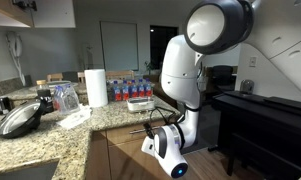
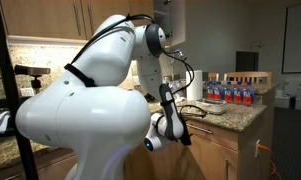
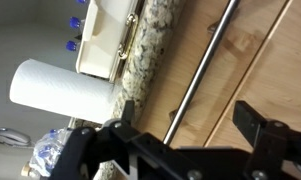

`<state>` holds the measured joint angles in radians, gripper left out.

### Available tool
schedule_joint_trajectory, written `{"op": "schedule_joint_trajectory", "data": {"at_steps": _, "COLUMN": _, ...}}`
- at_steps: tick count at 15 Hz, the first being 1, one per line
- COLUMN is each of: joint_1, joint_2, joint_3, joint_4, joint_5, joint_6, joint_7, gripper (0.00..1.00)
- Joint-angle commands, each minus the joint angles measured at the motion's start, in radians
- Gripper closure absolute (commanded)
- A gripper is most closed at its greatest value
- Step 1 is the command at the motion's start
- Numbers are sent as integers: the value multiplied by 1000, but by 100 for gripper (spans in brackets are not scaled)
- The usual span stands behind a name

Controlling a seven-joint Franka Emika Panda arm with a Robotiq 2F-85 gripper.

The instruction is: Open the drawer

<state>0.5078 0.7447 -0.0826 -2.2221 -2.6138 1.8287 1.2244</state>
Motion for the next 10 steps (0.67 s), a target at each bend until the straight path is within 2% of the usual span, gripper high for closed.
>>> {"op": "schedule_joint_trajectory", "data": {"at_steps": 1, "joint_1": 51, "joint_2": 8, "joint_3": -71, "joint_4": 12, "joint_5": 0, "joint_6": 22, "joint_7": 79, "gripper": 0}}
{"op": "schedule_joint_trajectory", "data": {"at_steps": 5, "joint_1": 98, "joint_2": 27, "joint_3": -135, "joint_4": 51, "joint_5": 0, "joint_6": 77, "joint_7": 140, "gripper": 0}}
{"op": "schedule_joint_trajectory", "data": {"at_steps": 10, "joint_1": 93, "joint_2": 62, "joint_3": -166, "joint_4": 134, "joint_5": 0, "joint_6": 175, "joint_7": 168, "gripper": 0}}
